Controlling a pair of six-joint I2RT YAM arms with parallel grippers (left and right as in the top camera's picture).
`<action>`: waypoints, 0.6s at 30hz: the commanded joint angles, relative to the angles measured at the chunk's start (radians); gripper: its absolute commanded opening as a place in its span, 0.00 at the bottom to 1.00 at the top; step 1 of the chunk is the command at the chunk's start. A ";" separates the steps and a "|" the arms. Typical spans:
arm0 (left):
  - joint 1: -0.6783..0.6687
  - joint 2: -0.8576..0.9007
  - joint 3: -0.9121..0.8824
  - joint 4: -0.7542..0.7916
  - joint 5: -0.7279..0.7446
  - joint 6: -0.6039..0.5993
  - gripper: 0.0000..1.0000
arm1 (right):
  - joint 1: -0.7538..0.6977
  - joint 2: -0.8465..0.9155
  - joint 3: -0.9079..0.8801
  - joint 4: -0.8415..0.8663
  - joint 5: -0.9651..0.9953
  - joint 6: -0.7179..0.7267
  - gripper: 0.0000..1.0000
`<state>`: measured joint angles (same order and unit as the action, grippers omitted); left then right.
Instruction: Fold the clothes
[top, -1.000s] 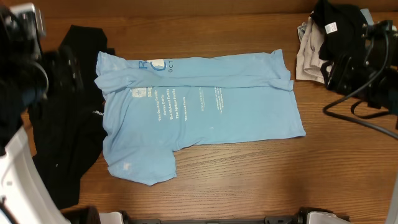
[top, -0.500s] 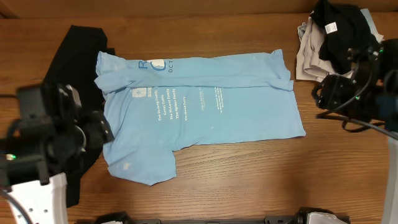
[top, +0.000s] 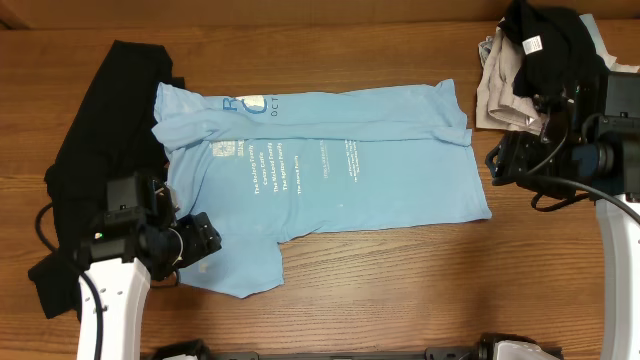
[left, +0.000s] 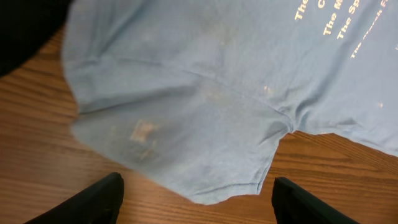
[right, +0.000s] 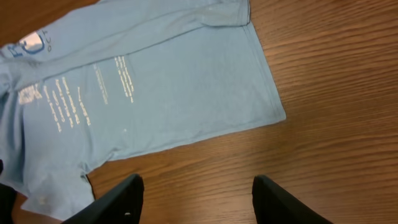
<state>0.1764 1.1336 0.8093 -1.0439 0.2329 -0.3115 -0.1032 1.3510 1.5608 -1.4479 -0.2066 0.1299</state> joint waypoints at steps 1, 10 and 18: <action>-0.008 0.036 -0.046 0.028 0.048 0.019 0.77 | -0.004 -0.008 -0.003 0.014 -0.008 0.001 0.62; -0.117 0.124 -0.115 0.129 -0.043 -0.082 0.76 | -0.004 -0.008 -0.003 0.041 -0.005 0.001 0.63; -0.321 0.191 -0.116 0.126 -0.144 -0.275 0.67 | -0.004 -0.008 -0.003 0.068 0.028 0.000 0.65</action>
<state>-0.1024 1.2972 0.7017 -0.9066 0.1371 -0.4797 -0.1032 1.3510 1.5604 -1.3884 -0.2005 0.1307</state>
